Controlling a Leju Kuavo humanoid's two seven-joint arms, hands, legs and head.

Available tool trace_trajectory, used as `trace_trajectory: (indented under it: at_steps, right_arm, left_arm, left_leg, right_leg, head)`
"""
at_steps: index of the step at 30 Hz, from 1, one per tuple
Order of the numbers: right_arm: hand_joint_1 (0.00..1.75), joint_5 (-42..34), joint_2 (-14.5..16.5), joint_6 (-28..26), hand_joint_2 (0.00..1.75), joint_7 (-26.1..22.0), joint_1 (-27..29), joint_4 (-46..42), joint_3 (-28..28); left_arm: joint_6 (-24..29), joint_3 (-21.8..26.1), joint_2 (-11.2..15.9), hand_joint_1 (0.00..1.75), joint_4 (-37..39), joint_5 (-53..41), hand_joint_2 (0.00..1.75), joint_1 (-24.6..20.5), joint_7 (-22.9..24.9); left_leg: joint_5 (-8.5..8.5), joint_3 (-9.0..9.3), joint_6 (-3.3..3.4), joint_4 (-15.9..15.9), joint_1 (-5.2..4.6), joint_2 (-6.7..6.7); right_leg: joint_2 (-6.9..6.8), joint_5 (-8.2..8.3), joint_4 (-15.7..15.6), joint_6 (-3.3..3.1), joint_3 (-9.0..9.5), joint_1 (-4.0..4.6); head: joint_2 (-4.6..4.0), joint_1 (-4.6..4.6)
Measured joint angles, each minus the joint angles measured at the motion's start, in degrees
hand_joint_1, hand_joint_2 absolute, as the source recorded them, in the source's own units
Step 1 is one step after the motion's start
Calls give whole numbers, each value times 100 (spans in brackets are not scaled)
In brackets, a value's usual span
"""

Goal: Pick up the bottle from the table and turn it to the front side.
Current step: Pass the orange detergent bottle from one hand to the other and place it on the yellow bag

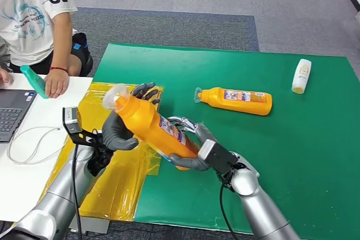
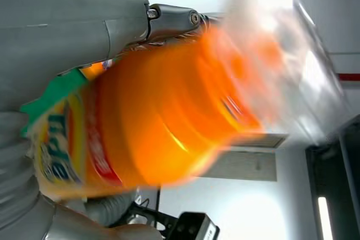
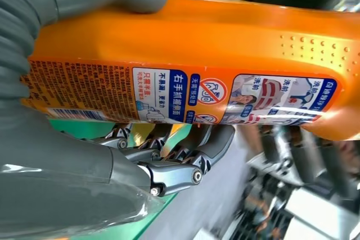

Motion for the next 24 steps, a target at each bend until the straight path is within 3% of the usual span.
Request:
trace_trajectory:
  at_steps: [11,23,24]
  right_arm:
    - [175,838,197,-657,175,180,-82,203,1]
    - [175,1050,261,-738,175,206,-34,153,-1]
    - [175,1066,263,-743,175,207,-17,134,-1]
  left_arm:
    - [102,-73,-17,0,19,-54,175,-40,0]
    - [126,-71,-14,0,20,-51,175,-33,-7]
    - [126,-71,-14,22,20,-49,175,-27,-7]
  left_leg:
    - [0,-1,0,0,0,0]
    - [0,-2,0,0,0,0]
    - [0,-2,0,0,0,0]
  right_leg:
    - [0,0,0,0,-2,0]
    - [0,0,0,0,-3,0]
    - [0,0,0,0,-3,0]
  head:
    - [-1,0]
    - [0,-1]
    - [0,-1]
